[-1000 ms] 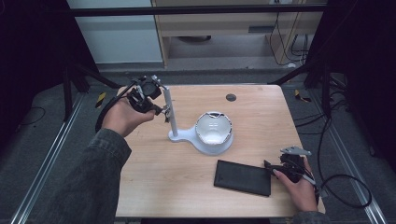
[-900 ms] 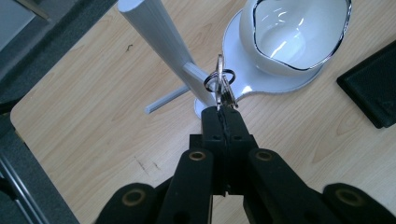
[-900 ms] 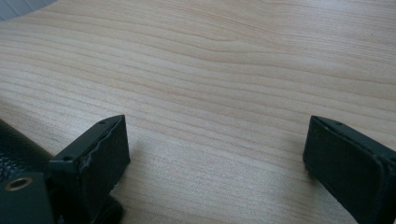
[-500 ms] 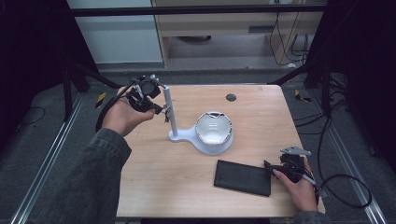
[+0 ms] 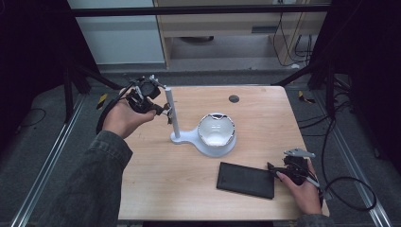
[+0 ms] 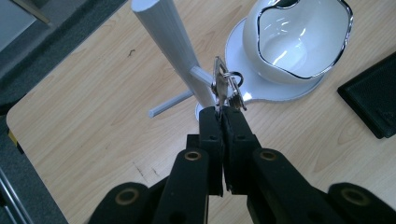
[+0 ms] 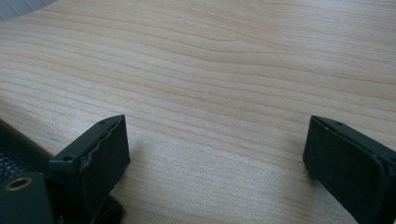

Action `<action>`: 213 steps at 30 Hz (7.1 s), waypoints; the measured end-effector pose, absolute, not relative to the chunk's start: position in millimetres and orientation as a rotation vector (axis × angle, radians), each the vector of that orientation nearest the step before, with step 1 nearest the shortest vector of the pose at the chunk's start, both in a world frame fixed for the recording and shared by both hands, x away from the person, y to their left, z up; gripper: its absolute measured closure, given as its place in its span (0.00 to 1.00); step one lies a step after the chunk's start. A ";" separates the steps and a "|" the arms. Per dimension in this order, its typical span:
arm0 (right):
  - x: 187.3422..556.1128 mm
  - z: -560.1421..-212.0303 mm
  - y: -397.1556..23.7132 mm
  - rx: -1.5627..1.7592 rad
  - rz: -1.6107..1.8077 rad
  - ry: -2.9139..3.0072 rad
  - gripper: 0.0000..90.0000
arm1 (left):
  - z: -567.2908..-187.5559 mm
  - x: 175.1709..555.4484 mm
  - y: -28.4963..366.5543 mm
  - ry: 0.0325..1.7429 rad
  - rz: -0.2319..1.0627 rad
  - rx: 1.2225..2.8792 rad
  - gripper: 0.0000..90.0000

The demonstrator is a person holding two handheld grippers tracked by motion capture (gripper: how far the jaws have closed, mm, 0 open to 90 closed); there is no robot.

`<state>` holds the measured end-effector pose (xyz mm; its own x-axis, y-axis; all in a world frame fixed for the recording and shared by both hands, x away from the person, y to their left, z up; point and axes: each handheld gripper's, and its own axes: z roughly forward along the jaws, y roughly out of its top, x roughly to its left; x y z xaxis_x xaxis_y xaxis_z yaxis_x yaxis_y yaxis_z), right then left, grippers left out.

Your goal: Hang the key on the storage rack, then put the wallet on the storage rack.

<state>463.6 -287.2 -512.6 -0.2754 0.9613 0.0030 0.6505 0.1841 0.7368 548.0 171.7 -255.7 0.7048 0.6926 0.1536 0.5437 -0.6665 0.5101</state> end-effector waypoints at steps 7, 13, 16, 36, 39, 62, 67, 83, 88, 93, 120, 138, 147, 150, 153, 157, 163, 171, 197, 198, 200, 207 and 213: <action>463.5 -512.6 -287.2 1.509 0.881 1.998 0.08 | -254.4 549.4 169.5 0.950 0.517 2.466 0.95; 463.6 -512.6 -287.2 1.508 0.881 1.999 0.08 | -258.2 553.9 172.7 0.974 0.555 2.472 0.96; 463.6 -512.6 -287.2 1.508 0.881 1.999 0.08 | -259.4 553.4 174.0 0.976 0.558 2.458 0.95; 463.3 -512.1 -287.2 1.512 0.881 2.001 0.08 | -262.1 507.1 190.6 0.831 0.544 2.434 0.95; 463.4 -512.2 -287.2 1.510 0.882 2.000 0.08 | -266.0 493.5 190.9 0.789 0.542 2.425 0.95; 463.9 -512.3 -286.8 1.516 0.878 1.995 0.07 | -327.3 456.7 154.9 0.644 0.433 2.460 0.95; 463.8 -511.0 -288.4 1.522 0.887 2.006 0.07 | -345.9 452.4 142.5 0.615 0.396 2.467 0.95; 453.1 -496.0 -290.4 1.426 0.927 2.001 0.06 | -406.3 453.2 98.3 0.531 0.259 2.511 1.00; 453.3 -496.2 -289.8 1.404 0.924 2.016 0.06 | -419.6 451.7 88.5 0.512 0.223 2.524 1.00; 453.6 -497.3 -288.8 1.382 0.919 2.053 0.05 | -428.2 451.3 82.2 0.502 0.188 2.524 1.00; 454.1 -496.3 -287.5 1.368 0.919 2.060 0.05 | -461.5 443.8 57.8 0.434 0.110 2.592 0.99; 453.0 -491.2 -291.4 1.383 0.960 2.010 0.05 | -472.9 442.7 48.1 0.423 0.078 2.600 0.99; 452.9 -490.9 -290.8 1.375 0.958 2.014 0.05 | -474.5 443.6 46.1 0.424 0.068 2.600 0.99; 453.0 -491.3 -290.7 1.366 0.954 2.017 0.05 | -475.7 444.4 45.6 0.430 0.054 2.596 0.99; 452.4 -490.3 -289.5 1.364 0.965 2.020 0.05 | -475.9 444.7 45.9 0.433 0.051 2.588 0.99; 452.0 -489.3 -288.8 1.345 0.970 2.013 0.05 | -472.6 443.7 47.6 0.432 0.058 2.570 0.99; 450.9 -488.3 -287.5 1.340 0.974 2.013 0.05 | -471.2 444.3 48.2 0.435 0.063 2.554 0.99; 443.5 -480.9 -279.6 1.327 1.033 2.025 0.06 | -467.6 445.6 49.6 0.446 0.080 2.469 0.99; 395.6 -441.0 -215.1 1.002 1.087 2.342 0.06 | -454.8 466.2 40.6 0.457 0.109 2.416 0.98; 394.9 -439.3 -212.7 0.990 1.081 2.359 0.06 | -453.7 468.0 40.5 0.457 0.114 2.416 0.98; 393.8 -436.6 -208.0 0.960 1.057 2.380 0.08 | -453.4 468.7 40.6 0.461 0.112 2.412 0.98; 404.6 -434.8 -190.4 0.903 0.993 2.496 0.15 | -449.7 475.3 42.3 0.474 0.103 2.403 0.98; 413.0 -437.1 -184.7 0.866 0.887 2.542 0.20 | -448.2 476.1 43.2 0.478 0.104 2.408 0.98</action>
